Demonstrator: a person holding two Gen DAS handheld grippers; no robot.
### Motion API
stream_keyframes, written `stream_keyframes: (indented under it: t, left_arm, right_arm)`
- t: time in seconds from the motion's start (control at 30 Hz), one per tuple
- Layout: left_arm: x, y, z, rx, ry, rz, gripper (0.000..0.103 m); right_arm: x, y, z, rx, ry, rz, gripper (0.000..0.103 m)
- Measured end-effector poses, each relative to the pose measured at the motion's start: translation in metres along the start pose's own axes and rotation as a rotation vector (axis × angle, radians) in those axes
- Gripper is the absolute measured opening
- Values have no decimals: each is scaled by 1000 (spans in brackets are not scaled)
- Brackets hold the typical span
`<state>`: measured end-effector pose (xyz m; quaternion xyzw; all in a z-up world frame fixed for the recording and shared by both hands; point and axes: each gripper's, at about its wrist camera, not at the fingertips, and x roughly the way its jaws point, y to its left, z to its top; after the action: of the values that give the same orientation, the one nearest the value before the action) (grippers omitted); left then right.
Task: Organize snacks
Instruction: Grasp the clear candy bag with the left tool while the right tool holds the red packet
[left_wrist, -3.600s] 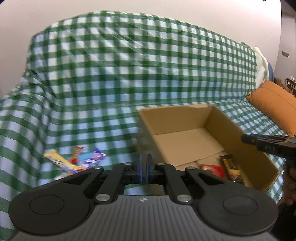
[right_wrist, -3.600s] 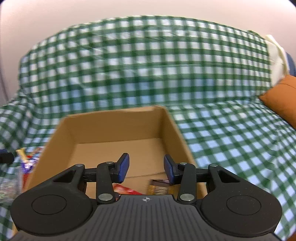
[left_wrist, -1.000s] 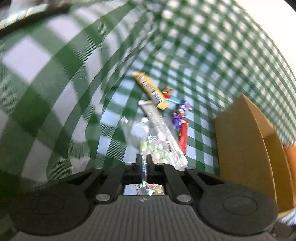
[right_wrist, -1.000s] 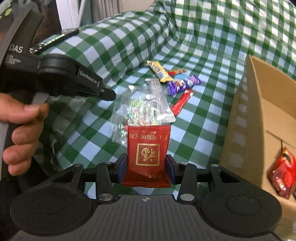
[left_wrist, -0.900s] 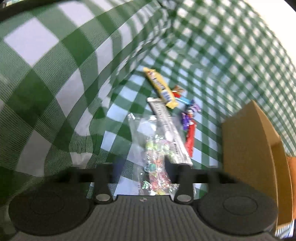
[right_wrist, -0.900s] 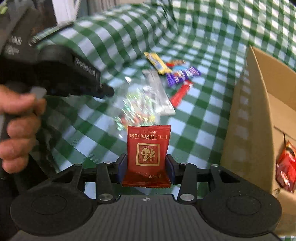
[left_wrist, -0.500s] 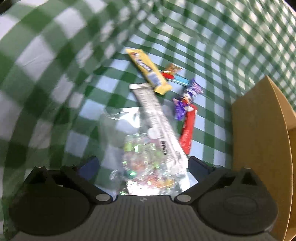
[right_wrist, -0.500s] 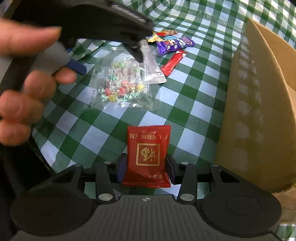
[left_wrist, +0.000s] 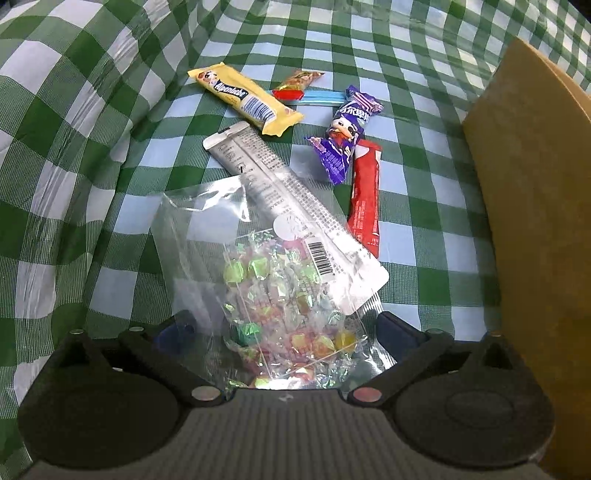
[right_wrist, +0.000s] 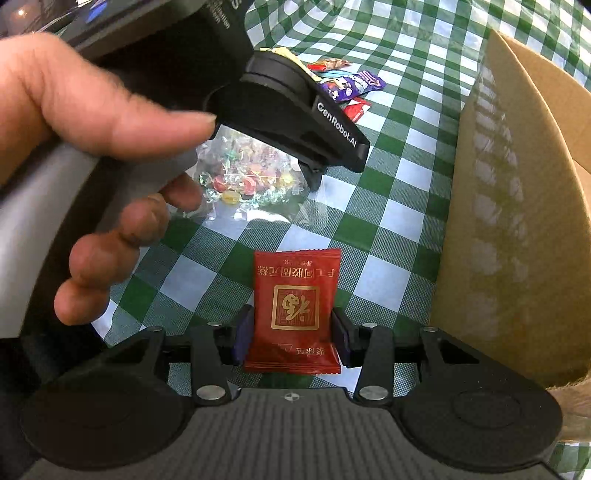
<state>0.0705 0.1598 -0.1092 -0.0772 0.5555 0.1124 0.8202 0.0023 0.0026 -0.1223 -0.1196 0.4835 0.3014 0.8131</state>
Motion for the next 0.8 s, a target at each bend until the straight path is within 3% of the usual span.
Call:
stream_keyframes:
  t: [0.13,0.3,0.47,0.57,0.8]
  left_arm:
    - [-4,0,0,27,-17,0,96]
    - [-14,6,0,40,-73,-5,69]
    - [-23,15,-1,25,-111,-25,33]
    - [-26,18,-1,23,-131,-37,21]
    - [-38,30,0,-43,-191,-54,11]
  right_arm:
    - [0,-1,-1,3,-6,4,48]
    - [-1,-2,-2,7,-16,8,48]
    - [-3,-1,-4,2,-25,8,48]
    - [-3,-1,-4,5,-28,10,48]
    - [-4,-1,-4,15,-39,13,48]
